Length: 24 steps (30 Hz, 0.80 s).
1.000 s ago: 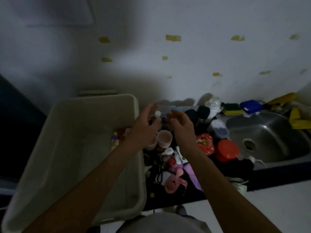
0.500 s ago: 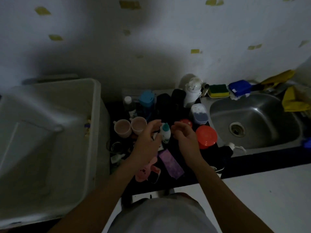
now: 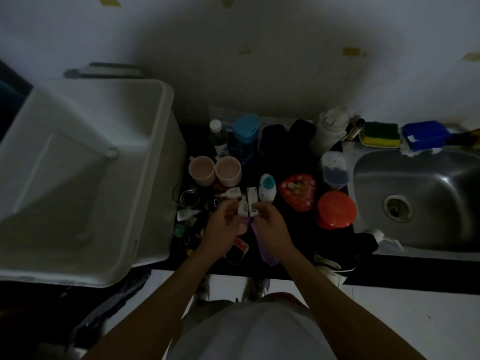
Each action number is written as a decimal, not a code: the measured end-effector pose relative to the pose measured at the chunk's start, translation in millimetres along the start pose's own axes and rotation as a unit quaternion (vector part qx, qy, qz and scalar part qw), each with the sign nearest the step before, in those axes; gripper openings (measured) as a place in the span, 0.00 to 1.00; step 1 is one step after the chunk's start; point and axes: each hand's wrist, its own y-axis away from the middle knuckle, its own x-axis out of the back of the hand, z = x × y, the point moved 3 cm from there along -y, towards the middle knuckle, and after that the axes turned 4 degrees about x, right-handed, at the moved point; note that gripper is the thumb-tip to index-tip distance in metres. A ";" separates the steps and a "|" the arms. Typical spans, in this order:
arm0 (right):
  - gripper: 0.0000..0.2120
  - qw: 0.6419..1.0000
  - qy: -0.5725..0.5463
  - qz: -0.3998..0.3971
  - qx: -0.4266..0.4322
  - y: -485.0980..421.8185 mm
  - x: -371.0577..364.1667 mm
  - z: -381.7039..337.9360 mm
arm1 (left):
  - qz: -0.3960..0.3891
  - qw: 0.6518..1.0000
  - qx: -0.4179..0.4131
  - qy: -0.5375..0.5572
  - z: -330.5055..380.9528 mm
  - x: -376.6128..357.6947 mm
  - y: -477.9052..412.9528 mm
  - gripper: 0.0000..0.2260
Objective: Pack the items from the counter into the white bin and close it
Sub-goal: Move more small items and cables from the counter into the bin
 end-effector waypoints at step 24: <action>0.15 0.873 0.486 0.032 -0.008 -26.4 -18.2 39.1 | 0.041 0.999 0.035 -0.008 -22.3 12.1 4.7 0.16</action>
